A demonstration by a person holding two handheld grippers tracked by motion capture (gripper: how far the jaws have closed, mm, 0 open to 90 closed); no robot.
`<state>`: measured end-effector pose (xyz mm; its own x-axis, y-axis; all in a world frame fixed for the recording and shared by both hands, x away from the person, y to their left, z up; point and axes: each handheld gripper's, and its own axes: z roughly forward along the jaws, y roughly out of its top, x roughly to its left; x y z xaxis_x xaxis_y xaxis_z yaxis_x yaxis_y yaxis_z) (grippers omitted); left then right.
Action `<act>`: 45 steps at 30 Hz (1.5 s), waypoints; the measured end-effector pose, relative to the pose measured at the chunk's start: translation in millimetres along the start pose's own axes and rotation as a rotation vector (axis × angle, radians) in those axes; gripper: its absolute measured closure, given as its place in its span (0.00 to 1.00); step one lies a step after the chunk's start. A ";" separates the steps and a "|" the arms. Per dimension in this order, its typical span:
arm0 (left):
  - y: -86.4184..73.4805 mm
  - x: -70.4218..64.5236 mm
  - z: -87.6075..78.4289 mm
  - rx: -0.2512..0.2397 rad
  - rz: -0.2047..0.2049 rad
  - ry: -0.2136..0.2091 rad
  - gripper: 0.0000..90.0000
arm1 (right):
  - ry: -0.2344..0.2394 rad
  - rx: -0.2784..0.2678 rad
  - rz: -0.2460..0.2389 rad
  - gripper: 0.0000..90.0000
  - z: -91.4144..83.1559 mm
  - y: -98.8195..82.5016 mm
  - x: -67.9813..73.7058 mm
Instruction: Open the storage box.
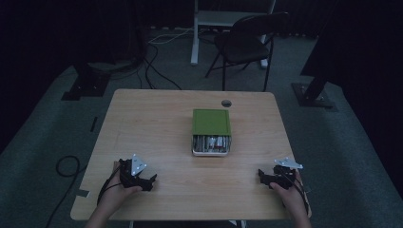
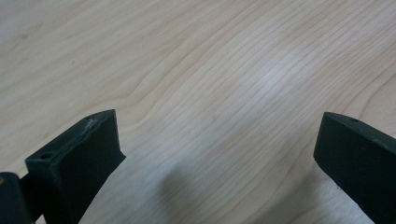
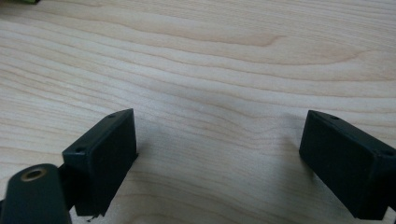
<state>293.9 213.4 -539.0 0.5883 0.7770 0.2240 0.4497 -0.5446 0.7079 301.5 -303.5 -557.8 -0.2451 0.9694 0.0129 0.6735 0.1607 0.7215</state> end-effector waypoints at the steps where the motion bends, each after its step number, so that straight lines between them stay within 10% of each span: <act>1: 1.4 -1.2 0.5 0.000 0.008 -0.002 0.01 | 0.000 0.000 0.001 0.12 0.0 0.0 0.1; 15: 26.9 -31.0 9.1 -0.019 0.162 -0.014 0.01 | 0.000 0.001 0.001 0.12 0.0 0.0 0.0; 30: 49.8 -60.2 23.7 -0.046 0.237 -0.068 0.01 | 0.000 0.000 0.001 0.12 0.0 0.0 0.0; 45: 68.8 -83.3 32.3 -0.071 0.390 -0.035 0.05 | 0.000 0.000 0.002 0.12 0.0 0.0 0.0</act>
<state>297.6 101.0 -530.6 0.7290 0.5045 0.4627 0.1412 -0.7722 0.6195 301.5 -303.5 -557.8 -0.2440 0.9697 0.0145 0.6739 0.1588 0.7215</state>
